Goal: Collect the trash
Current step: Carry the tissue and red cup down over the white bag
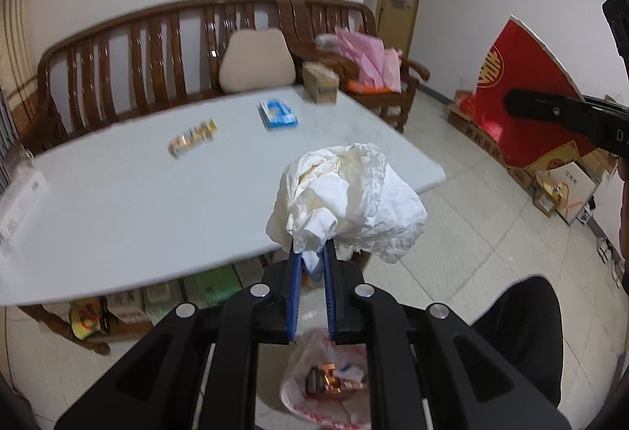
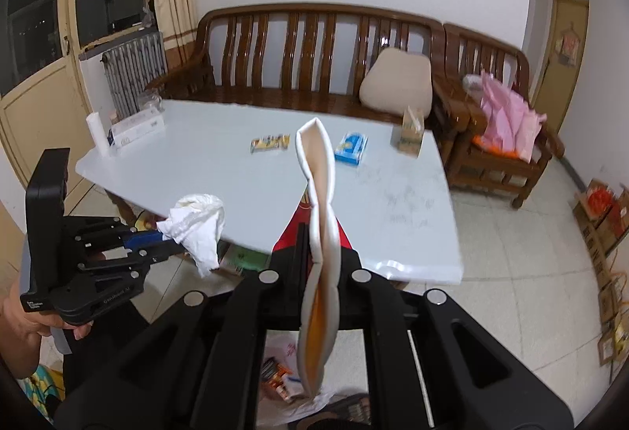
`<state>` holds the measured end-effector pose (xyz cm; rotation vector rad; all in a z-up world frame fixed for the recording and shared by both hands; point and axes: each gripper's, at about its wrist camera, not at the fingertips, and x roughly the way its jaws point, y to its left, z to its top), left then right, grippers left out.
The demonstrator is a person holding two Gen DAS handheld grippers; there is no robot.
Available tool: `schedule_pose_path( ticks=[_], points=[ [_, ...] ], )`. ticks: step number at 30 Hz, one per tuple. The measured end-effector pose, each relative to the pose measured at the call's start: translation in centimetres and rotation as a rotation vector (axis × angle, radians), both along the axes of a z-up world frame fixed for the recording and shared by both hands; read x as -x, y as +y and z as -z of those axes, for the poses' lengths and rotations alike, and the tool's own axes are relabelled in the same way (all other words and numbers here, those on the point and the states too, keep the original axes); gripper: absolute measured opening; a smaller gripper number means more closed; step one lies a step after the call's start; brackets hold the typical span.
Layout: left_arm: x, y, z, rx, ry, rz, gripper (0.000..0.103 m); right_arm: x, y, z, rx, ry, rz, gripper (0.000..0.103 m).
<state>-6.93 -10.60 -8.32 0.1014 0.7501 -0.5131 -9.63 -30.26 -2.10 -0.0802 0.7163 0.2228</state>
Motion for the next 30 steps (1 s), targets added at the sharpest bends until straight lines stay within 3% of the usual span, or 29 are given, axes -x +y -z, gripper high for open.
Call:
schedule_pose_path(
  ticks=[13, 19, 30],
  points=[
    [1.8, -1.4, 12.4, -0.069, 0.255, 0.046, 0.011, 1.0, 0.4, 14.5, -0.093, 0.255, 0.056, 0.007],
    [2.1, -2.3, 17.8, -0.108, 0.368, 0.065, 0.011, 1.2, 0.5, 19.6, -0.132, 0.351, 0.09, 0.007],
    [1.2, -3.8, 29.0, -0.2, 0.56, 0.004, 0.011, 0.0, 0.3, 30.7, -0.138, 0.56, 0.178, 0.007]
  ],
)
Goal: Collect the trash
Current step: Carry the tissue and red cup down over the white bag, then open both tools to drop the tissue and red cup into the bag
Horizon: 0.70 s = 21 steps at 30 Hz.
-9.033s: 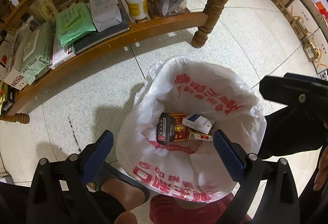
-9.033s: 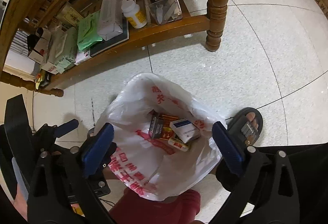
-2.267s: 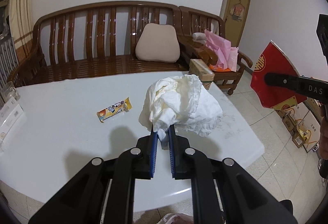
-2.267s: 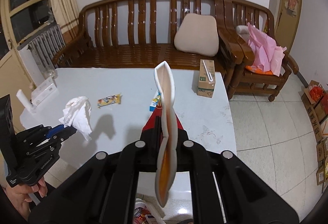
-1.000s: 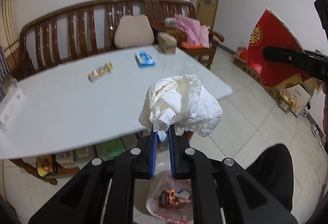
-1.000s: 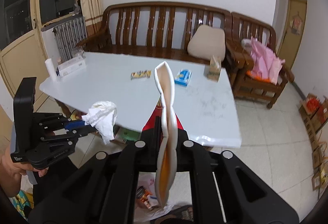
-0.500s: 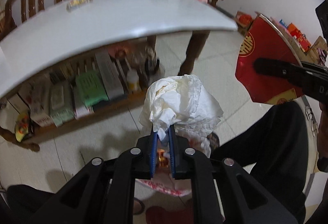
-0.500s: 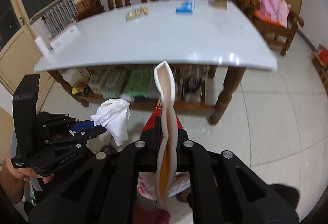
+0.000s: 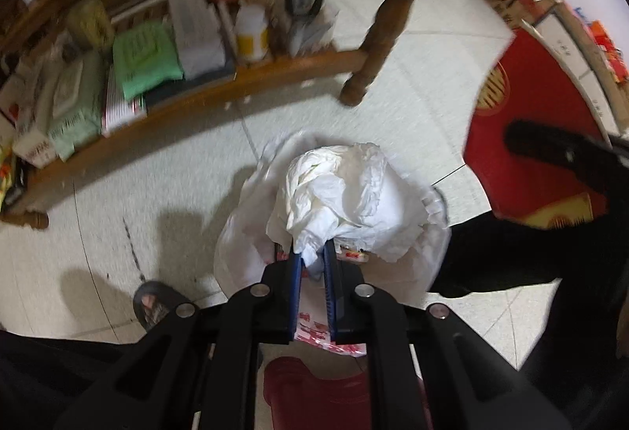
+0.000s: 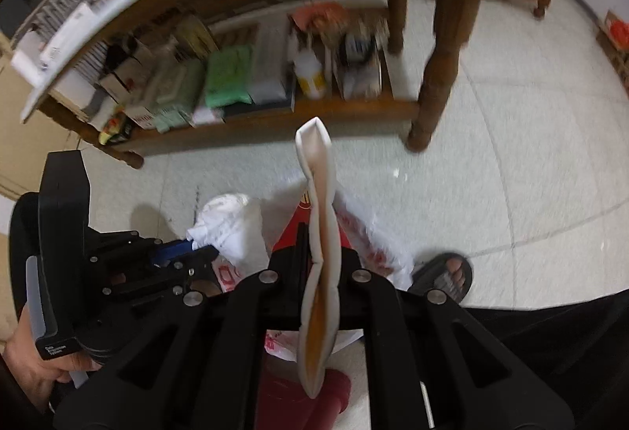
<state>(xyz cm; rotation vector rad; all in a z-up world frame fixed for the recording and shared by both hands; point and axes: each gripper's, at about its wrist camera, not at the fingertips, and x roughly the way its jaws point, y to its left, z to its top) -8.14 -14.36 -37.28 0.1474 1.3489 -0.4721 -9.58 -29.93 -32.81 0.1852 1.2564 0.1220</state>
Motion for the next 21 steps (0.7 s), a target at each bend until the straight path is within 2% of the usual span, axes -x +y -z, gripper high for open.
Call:
schedule_pose_path(
  ticks=[2, 6, 9, 14, 15, 17, 18, 19, 20, 21],
  points=[
    [-0.4, -0.1, 2.2, -0.031, 0.04, -0.012, 0.011, -0.2, 0.2, 2.3, 0.0, 0.046, -0.001, 0.007],
    [-0.3, -0.4, 4.4, -0.052, 0.09, -0.006, 0.011, -0.7, 1.1, 5.4, 0.0, 0.117, -0.005, 0.007],
    [-0.1, -0.6, 5.5, -0.061, 0.122, 0.001, 0.012, -1.4, 1.4, 6.7, -0.013, 0.161, -0.002, 0.007],
    [0.3, -0.7, 7.5, -0.105, 0.165, 0.014, 0.014, -1.8, 1.8, 8.8, 0.025, 0.201, -0.009, 0.008],
    [0.4, -0.7, 7.8, -0.109, 0.169, 0.015, 0.017, -1.8, 1.8, 9.0, 0.022, 0.203, -0.01, 0.008],
    [0.3, -0.5, 8.0, -0.11, 0.176, 0.013, 0.033, -1.8, 1.7, 9.2, 0.027, 0.207, -0.008, 0.011],
    [0.3, -0.5, 8.0, -0.108, 0.182, 0.012, 0.04, -1.8, 1.6, 9.4, 0.027, 0.213, -0.004, 0.029],
    [0.3, -0.5, 8.2, -0.105, 0.19, 0.012, 0.064, -1.8, 1.5, 9.5, 0.029, 0.215, 0.002, 0.046],
    [0.3, -0.4, 8.2, -0.108, 0.187, 0.009, 0.096, -1.7, 1.3, 9.6, 0.034, 0.212, 0.015, 0.082],
    [0.3, -0.2, 8.1, -0.113, 0.178, 0.001, 0.095, -1.8, 1.2, 9.5, 0.034, 0.207, 0.023, 0.089]
  ],
)
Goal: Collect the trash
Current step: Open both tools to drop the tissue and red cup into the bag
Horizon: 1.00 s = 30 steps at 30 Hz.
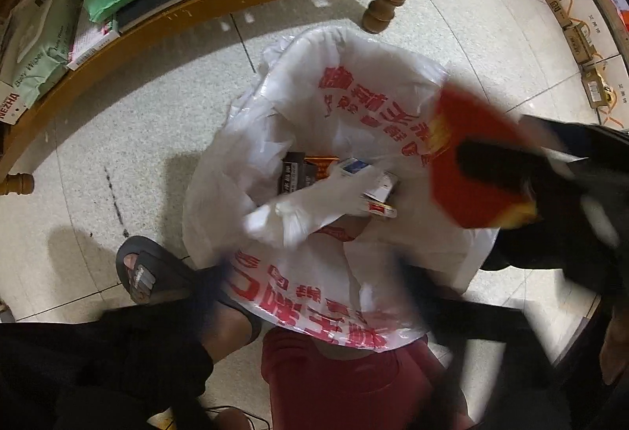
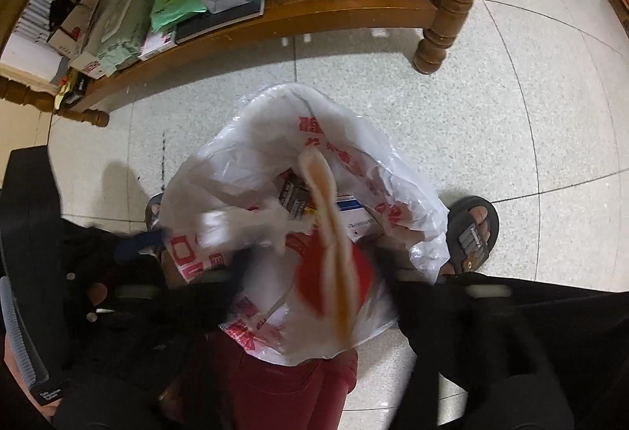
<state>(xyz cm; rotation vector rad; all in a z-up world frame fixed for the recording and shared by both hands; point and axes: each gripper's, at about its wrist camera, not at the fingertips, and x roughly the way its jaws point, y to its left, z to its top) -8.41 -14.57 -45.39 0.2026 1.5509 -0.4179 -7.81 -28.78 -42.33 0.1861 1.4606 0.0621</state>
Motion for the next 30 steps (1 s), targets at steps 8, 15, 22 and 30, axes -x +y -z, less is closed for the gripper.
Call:
schedule_pose_path(
  ticks=[8, 15, 22, 30],
  points=[
    [-0.3, 0.2, -0.5, -0.001, -0.017, -0.022, 0.095, -0.1, -0.5, -0.3, -0.005, -0.012, 0.033, 0.089],
    [-0.4, 0.2, -0.4, -0.005, -0.019, -0.025, 0.095, -0.2, -0.9, -0.5, -0.01, -0.023, 0.053, 0.089],
    [-0.4, 0.2, -0.6, -0.004, -0.028, -0.028, 0.095, -0.1, -1.1, -0.4, 0.001, -0.022, 0.061, 0.089],
    [-0.5, 0.2, -1.3, -0.008, -0.061, -0.028, 0.095, 0.1, -1.5, -1.2, -0.031, -0.038, 0.083, 0.089]
  ],
)
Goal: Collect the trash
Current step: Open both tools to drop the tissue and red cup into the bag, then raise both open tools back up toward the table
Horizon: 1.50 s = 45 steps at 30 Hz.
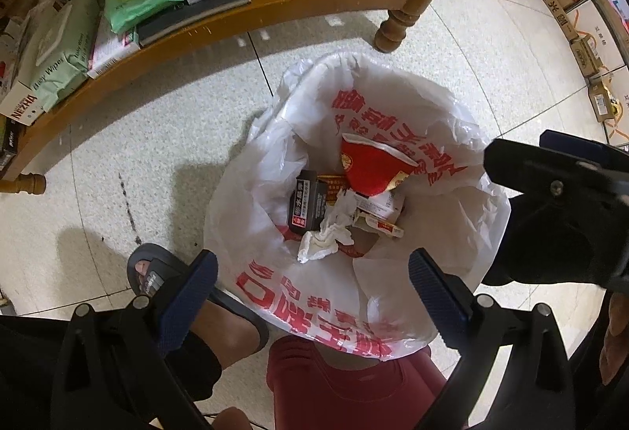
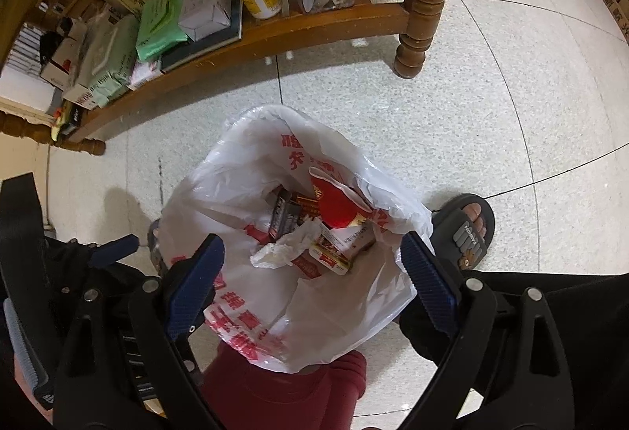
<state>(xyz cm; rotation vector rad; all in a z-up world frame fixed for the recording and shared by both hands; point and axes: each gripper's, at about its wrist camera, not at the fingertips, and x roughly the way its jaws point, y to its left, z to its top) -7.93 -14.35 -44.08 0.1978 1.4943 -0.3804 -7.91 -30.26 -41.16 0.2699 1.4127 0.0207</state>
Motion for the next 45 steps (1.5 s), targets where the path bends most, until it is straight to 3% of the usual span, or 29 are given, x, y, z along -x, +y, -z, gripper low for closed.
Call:
schedule_pose_path(
  ticks=[7, 18, 25, 36, 45],
  points=[
    [-0.3, 0.3, -3.4, 0.022, -0.119, -0.017, 0.095, 0.6, -0.8, -3.7, -0.041, -0.079, 0.039, 0.089],
    [-0.8, 2.2, -10.2, 0.099, -0.29, -0.047, 0.095, 2.3, -3.3, -12.2, 0.005, -0.235, 0.045, 0.089],
    [-1.6, 4.7, -16.7, 0.144, -0.437, -0.086, 0.095, 1.5, -3.7, -18.0, -0.014, -0.334, 0.041, 0.089],
    [-6.1, 9.0, -28.4, 0.187, -0.659, -0.078, 0.095, -1.8, -1.8, -29.1, 0.11, -0.542, -0.031, 0.09],
    [-9.0, 10.8, -33.4, 0.178, -0.777, -0.071, 0.095, -5.0, -0.5, -34.2, 0.154, -0.621, -0.056, 0.091]
  ],
)
